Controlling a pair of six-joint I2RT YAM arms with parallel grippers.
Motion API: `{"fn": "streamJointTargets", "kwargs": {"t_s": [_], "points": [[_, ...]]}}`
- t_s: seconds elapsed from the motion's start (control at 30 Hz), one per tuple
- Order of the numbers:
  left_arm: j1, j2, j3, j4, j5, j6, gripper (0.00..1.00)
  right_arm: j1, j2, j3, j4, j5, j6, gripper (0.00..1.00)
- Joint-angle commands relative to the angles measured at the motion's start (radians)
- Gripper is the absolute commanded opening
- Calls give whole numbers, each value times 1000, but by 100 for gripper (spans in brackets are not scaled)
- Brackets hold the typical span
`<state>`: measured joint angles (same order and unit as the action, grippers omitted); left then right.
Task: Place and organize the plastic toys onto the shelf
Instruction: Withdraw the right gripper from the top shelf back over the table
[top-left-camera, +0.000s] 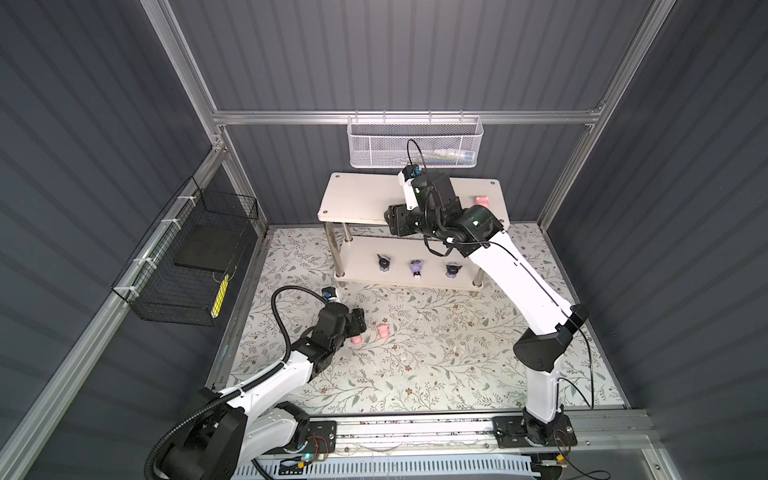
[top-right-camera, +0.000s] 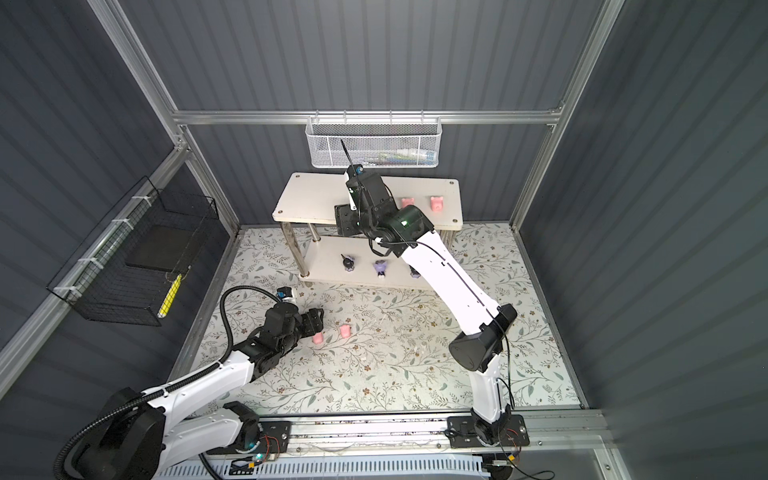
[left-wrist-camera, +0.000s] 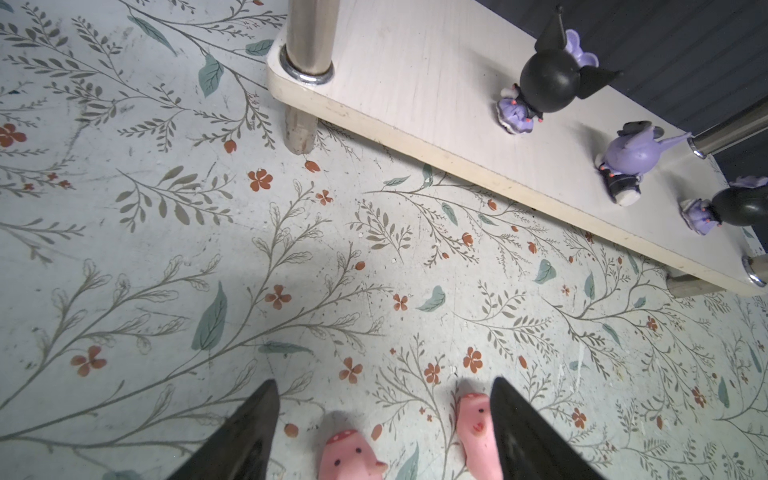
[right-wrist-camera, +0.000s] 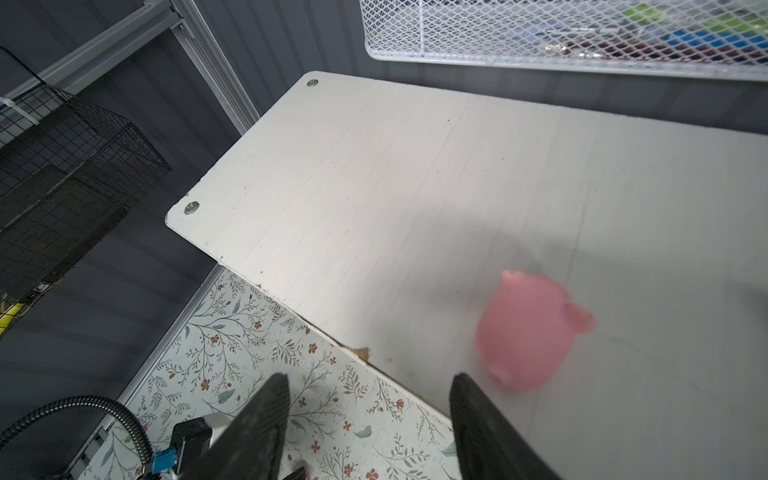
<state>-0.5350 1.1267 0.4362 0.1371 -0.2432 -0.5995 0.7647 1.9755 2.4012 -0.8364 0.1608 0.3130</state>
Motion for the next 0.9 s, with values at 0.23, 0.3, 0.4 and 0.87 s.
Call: {"fn": "streamJointTargets", "kwargs": {"t_s": [0.23,0.3,0.4,0.87], "points": [[6,8,-10,19,-9,-10,80,-16,18,9,-1,-5,-2,64],[6,12,-8,20,-9,-8,80,-19,22,10,-1,-8,-1,64],[5,16,-7,21,-11,-8,80,-24,25,11,2,-9,1,64],[6,21,-7,18,-19,-6,80,-44,46,32,1,-26,5,64]]}}
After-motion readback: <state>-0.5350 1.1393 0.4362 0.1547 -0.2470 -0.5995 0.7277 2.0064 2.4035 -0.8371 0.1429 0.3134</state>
